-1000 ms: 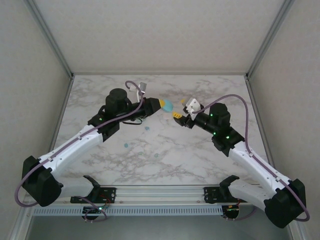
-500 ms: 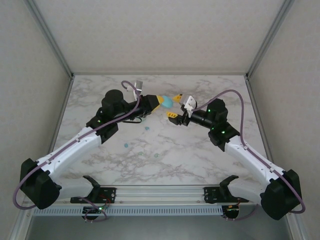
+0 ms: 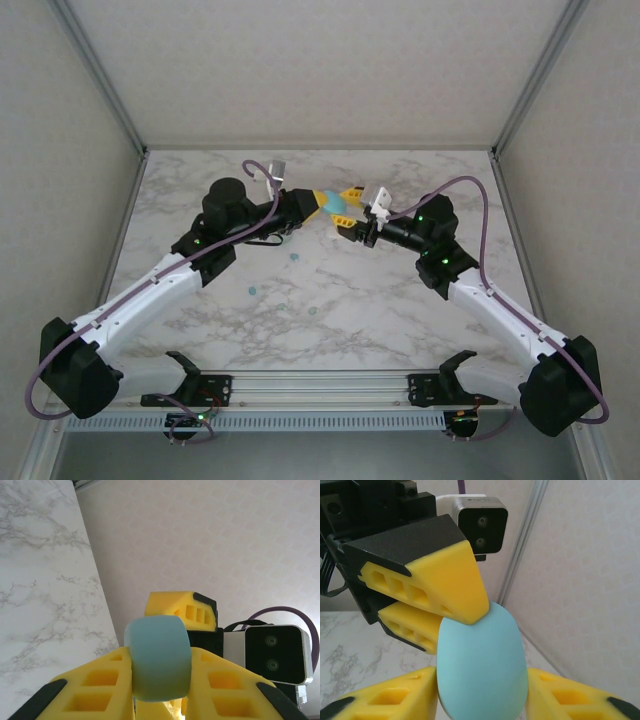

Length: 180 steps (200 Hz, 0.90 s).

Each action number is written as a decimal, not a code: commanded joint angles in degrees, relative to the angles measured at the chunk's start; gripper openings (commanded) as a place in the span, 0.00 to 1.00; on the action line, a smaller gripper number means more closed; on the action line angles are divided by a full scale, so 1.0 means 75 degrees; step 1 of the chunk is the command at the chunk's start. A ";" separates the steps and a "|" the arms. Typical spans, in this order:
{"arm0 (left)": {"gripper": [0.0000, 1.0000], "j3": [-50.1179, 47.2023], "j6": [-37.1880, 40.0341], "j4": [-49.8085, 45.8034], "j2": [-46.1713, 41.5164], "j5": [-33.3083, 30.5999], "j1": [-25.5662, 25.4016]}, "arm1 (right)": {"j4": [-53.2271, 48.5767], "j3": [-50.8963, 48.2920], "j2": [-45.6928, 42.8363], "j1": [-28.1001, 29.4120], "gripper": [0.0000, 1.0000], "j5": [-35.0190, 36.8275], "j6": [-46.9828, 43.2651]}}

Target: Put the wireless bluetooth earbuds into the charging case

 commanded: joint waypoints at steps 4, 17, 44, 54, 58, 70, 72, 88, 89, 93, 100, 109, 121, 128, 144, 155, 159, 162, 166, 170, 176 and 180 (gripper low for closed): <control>0.19 0.0178 0.0217 -0.0111 -0.0197 -0.0009 -0.0016 | 0.0208 0.0067 -0.0009 -0.0047 0.37 -0.0182 0.0100; 0.22 0.0178 0.0303 -0.0146 -0.0223 -0.0061 -0.0016 | 0.0023 0.0121 0.0001 -0.0049 0.36 -0.0221 0.0104; 0.34 0.0282 0.0744 -0.0459 -0.0334 -0.0253 -0.0016 | -0.0487 0.0278 0.0003 -0.0105 0.34 -0.0474 0.0055; 0.38 0.0304 0.0989 -0.0560 -0.0405 -0.0283 -0.0016 | -0.0686 0.0360 0.0002 -0.0157 0.34 -0.0632 0.0051; 0.41 0.0338 0.1133 -0.0668 -0.0422 -0.0310 -0.0016 | -0.0799 0.0416 0.0004 -0.0183 0.34 -0.0719 0.0036; 0.58 0.0494 0.1678 -0.1256 -0.0520 -0.0531 -0.0016 | -0.1158 0.0577 0.0024 -0.0242 0.34 -0.0969 -0.0011; 0.60 0.0518 0.1788 -0.1343 -0.0535 -0.0571 -0.0016 | -0.1195 0.0590 0.0024 -0.0250 0.34 -0.0995 -0.0024; 0.74 0.0631 0.2870 -0.1996 -0.0741 -0.0902 -0.0016 | -0.1917 0.0926 0.0110 -0.0350 0.34 -0.1434 -0.0175; 0.74 0.0633 0.2959 -0.2034 -0.0758 -0.0927 -0.0016 | -0.1968 0.0947 0.0114 -0.0356 0.34 -0.1474 -0.0188; 0.75 0.0636 0.3302 -0.2160 -0.0821 -0.1033 -0.0016 | -0.2184 0.1047 0.0148 -0.0393 0.34 -0.1627 -0.0247; 0.76 0.0618 0.3963 -0.2414 -0.0961 -0.1145 -0.0016 | -0.2582 0.1229 0.0203 -0.0441 0.33 -0.1877 -0.0347; 0.77 0.0553 0.5053 -0.2642 -0.1120 -0.1210 -0.0016 | -0.3027 0.1447 0.0288 -0.0510 0.33 -0.2174 -0.0463; 0.79 0.0313 0.6884 -0.2821 -0.1394 -0.0841 -0.0022 | -0.3683 0.1751 0.0403 -0.0563 0.34 -0.2556 -0.0783; 0.79 0.0084 0.7780 -0.2853 -0.1593 -0.0476 -0.0016 | -0.4070 0.1945 0.0482 -0.0568 0.33 -0.2686 -0.0974; 0.79 -0.0431 0.9646 -0.2841 -0.1990 0.0079 -0.0016 | -0.4930 0.2425 0.0685 -0.0568 0.33 -0.3062 -0.1473; 0.77 -0.0530 1.0128 -0.2803 -0.2073 0.0035 -0.0001 | -0.5353 0.2698 0.0828 -0.0574 0.32 -0.3241 -0.1645; 0.77 -0.0508 1.0258 -0.2849 -0.2065 0.0074 0.0007 | -0.5479 0.2786 0.0867 -0.0574 0.33 -0.3301 -0.1725; 0.77 -0.0483 1.0353 -0.2891 -0.2048 0.0119 0.0007 | -0.5571 0.2832 0.0891 -0.0565 0.33 -0.3336 -0.1784; 0.77 -0.0428 1.0472 -0.2964 -0.1998 0.0178 0.0007 | -0.5667 0.2899 0.0912 -0.0564 0.32 -0.3378 -0.1841; 0.76 -0.0377 1.0578 -0.3039 -0.1946 0.0267 0.0018 | -0.5732 0.2947 0.0933 -0.0564 0.32 -0.3424 -0.1872; 0.76 -0.0274 1.0685 -0.3113 -0.1834 0.0415 0.0008 | -0.5764 0.2986 0.0953 -0.0571 0.33 -0.3486 -0.1908; 0.75 -0.0202 1.0776 -0.3182 -0.1764 0.0528 0.0007 | -0.5778 0.2994 0.0961 -0.0567 0.33 -0.3523 -0.1931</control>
